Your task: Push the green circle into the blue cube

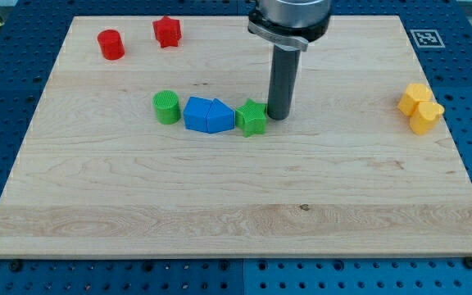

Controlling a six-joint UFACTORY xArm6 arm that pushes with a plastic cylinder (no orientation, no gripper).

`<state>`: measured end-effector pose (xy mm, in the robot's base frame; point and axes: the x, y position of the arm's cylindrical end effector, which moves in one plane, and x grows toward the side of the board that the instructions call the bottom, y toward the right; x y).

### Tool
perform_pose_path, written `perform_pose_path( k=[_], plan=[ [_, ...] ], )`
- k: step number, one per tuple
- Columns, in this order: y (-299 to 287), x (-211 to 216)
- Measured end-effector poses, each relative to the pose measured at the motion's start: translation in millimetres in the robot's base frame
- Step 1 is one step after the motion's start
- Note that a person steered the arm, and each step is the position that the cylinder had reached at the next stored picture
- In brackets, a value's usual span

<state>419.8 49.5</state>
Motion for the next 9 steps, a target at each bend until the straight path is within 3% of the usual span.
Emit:
perform_pose_path(
  k=[2, 4, 7, 9],
  plan=[
    [-11.6, -37.9],
    [-78.1, -38.8],
    [-116.0, -59.8],
    [-145.1, -49.3]
  ],
)
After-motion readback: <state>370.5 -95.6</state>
